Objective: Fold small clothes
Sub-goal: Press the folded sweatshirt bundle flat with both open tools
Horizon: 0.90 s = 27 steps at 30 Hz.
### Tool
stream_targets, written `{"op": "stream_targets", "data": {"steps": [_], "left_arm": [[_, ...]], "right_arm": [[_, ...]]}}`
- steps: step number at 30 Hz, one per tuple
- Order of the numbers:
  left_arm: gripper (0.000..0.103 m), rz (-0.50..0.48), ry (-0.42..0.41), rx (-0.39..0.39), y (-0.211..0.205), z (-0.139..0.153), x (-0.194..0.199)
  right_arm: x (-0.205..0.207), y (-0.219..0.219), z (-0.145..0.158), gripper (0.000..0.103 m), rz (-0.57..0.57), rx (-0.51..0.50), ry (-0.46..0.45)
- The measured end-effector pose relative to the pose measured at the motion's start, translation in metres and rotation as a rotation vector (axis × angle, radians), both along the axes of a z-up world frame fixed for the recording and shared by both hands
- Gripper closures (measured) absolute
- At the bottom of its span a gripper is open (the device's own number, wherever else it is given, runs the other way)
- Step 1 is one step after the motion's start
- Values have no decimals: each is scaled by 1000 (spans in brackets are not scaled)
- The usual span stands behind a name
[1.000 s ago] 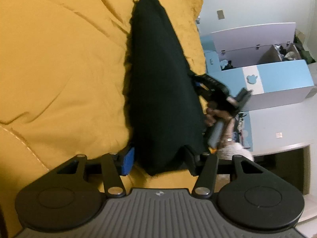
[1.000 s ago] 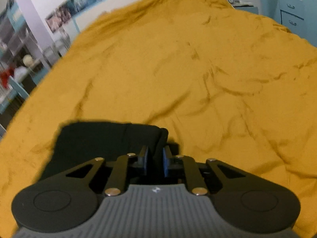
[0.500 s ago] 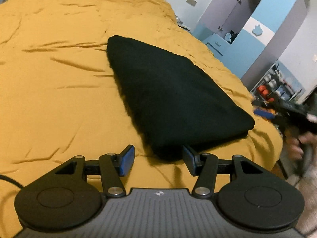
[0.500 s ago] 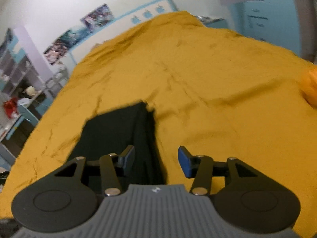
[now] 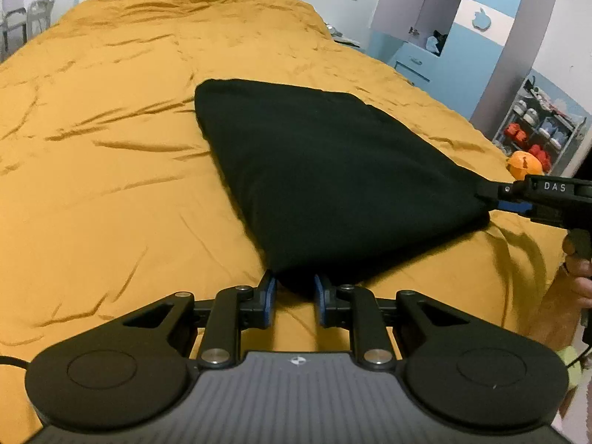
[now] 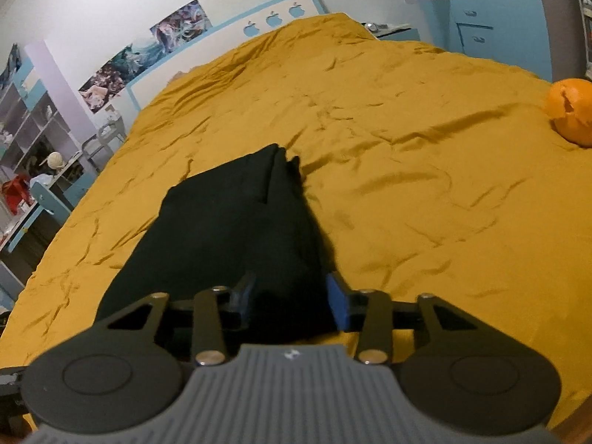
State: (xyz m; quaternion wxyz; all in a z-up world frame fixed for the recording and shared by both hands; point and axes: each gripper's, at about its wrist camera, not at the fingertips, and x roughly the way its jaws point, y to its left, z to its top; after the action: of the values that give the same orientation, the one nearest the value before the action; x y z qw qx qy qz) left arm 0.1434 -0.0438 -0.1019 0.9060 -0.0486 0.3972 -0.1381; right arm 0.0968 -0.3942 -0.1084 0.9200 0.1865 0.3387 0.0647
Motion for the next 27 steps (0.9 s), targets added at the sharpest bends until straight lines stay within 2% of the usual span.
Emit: {"op": "stream_targets", "data": {"steps": [2,4,8,11,13,16,18,20,24,27], "left_arm": [[98,9,-3,11,-2,0,2],[99,23,-11,28,-3,4,1],[98,4,-9,145,-12,5,-3],[98,22,37,121,-9,-6,1],[98,29,45,109,-7,-8,0],[98,32,54,90,-5,-7,-1],[98,28,69,76,-1,-1,-4],[97,31,71,65,4,10,-11],[96,53,7,19,17,40,-23],[93,33,-55,-97,19,56,-19]], "right_arm": [[2,4,-1,92,-15,-40,5],[3,4,0,95,-24,-39,8],[-4,-1,12,98,-49,-32,-22],[0,0,2,98,-41,-53,10],[3,-2,-10,99,-54,-37,45],[1,-6,-19,98,-69,-8,46],[-1,-7,-19,90,-65,-7,39],[-5,-7,-11,80,-43,-28,-2],[-29,-5,25,75,-15,-104,-196],[-32,1,42,75,58,-62,-275]]}}
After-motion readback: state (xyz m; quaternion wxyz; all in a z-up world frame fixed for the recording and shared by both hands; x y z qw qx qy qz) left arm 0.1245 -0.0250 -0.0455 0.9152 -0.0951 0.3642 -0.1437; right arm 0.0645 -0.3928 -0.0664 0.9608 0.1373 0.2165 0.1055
